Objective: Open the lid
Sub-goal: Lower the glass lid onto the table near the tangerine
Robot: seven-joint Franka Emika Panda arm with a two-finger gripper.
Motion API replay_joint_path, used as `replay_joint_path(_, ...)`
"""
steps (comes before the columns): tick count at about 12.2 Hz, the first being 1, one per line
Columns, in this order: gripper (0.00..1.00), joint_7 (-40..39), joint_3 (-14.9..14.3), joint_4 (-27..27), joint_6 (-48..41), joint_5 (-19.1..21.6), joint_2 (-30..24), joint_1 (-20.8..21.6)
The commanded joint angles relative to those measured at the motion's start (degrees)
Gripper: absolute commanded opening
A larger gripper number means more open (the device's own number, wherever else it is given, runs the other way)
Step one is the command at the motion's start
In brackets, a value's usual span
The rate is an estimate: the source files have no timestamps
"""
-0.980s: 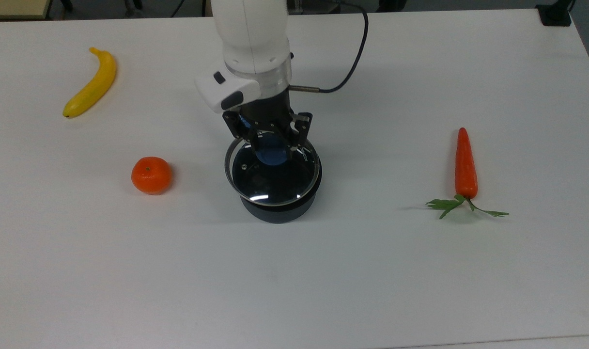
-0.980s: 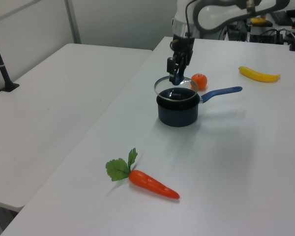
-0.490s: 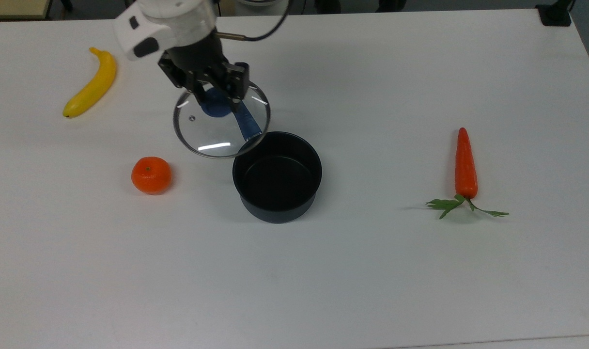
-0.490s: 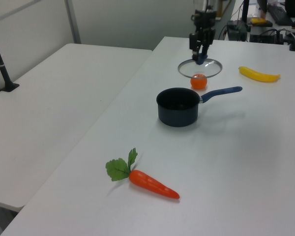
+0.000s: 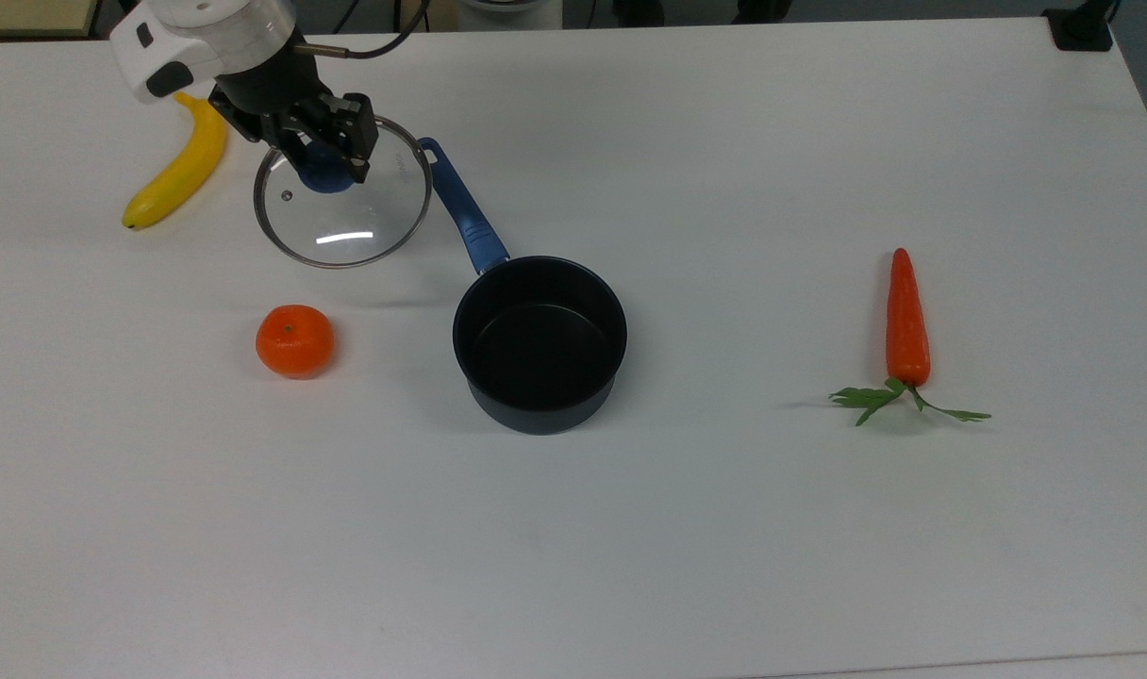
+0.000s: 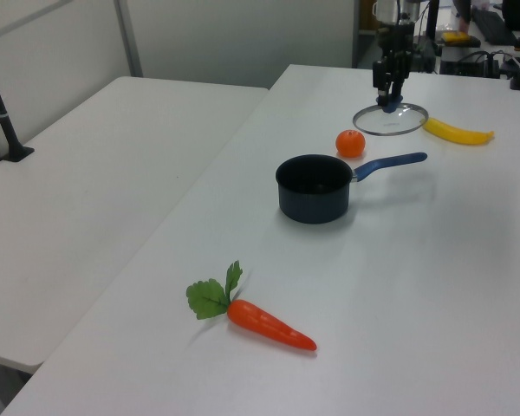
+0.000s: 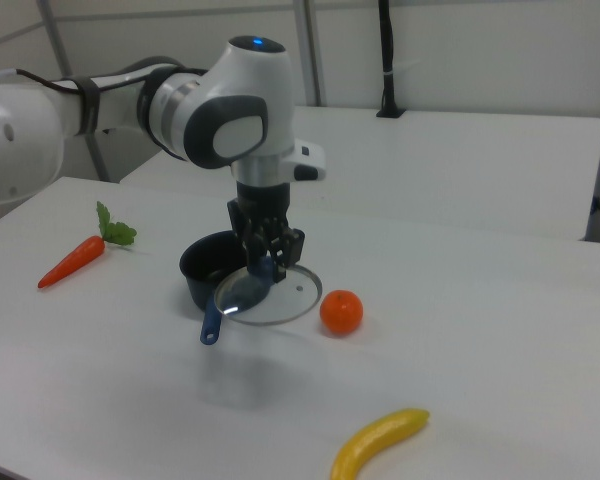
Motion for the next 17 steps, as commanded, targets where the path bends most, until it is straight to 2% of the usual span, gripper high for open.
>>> replay_joint_path(1, 0.23, -4.76, -1.74, -6.75, 4.55, 0.69, -2.8, -0.07)
replay_joint_path(4, 0.23, -6.44, -1.93, -14.31, 14.65, 0.34, -2.62, -0.42)
replay_joint_path(7, 0.23, -7.67, -2.1, -15.12, 15.47, 0.07, -1.13, -0.42)
replay_joint_path(10, 0.23, -8.02, -2.1, -18.01, 19.85, 0.07, -0.87, -0.25)
replay_joint_path(15, 0.23, -8.02, -2.1, -18.72, 20.13, 0.07, 1.33, 0.37)
replay_joint_path(16, 0.25, -8.02, -2.1, -19.16, 20.21, -0.01, 1.33, 0.46)
replay_joint_path(17, 0.31, -8.02, -2.1, -19.34, 20.3, -0.02, 1.33, 0.46)
